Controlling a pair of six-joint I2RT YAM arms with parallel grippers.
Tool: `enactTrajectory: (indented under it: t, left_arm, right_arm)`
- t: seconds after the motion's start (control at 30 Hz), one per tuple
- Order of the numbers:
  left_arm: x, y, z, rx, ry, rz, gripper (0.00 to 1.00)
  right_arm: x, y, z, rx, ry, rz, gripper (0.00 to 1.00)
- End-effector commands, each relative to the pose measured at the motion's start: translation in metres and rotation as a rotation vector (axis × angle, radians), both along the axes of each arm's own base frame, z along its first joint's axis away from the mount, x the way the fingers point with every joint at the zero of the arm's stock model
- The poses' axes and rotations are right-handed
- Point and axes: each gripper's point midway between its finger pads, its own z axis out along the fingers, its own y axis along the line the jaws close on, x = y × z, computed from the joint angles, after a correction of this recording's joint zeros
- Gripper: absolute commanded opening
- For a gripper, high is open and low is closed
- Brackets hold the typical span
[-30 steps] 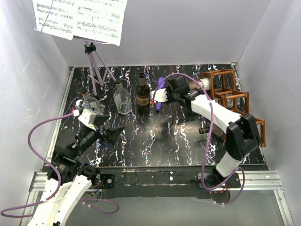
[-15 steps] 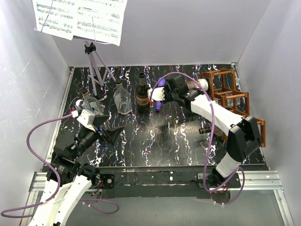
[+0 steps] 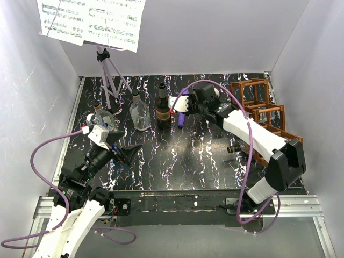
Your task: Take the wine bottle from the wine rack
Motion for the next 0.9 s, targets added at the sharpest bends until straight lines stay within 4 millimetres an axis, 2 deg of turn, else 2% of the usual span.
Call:
enactTrajectory:
  t: [0.0,0.23,0.4,0.5,0.63,0.87]
  left_arm:
    - [0.001,0.001,0.004,0.009,-0.014,0.008,0.98]
    - [0.001,0.002,0.004,0.008,-0.015,0.01,0.98]
    - [0.001,0.001,0.004,0.01,-0.016,0.007,0.98]
    - [0.001,0.001,0.004,0.01,-0.015,0.007,0.98]
    - [0.001,0.002,0.003,0.012,-0.014,0.01,0.98]
    - [0.002,0.002,0.002,0.013,-0.008,0.013,0.98]
  right_arm:
    - [0.01,0.0,0.104,0.191,-0.262,-0.041,0.01]
    - [0.002,-0.011,0.122,0.279,-0.246,-0.084,0.01]
    - [-0.016,-0.018,0.146,0.449,-0.203,-0.126,0.01]
    - [-0.031,-0.02,0.165,0.617,-0.145,-0.171,0.01]
    - [-0.052,-0.034,0.186,0.861,-0.046,-0.295,0.01]
    - [-0.102,-0.036,0.185,1.152,0.264,-0.41,0.01]
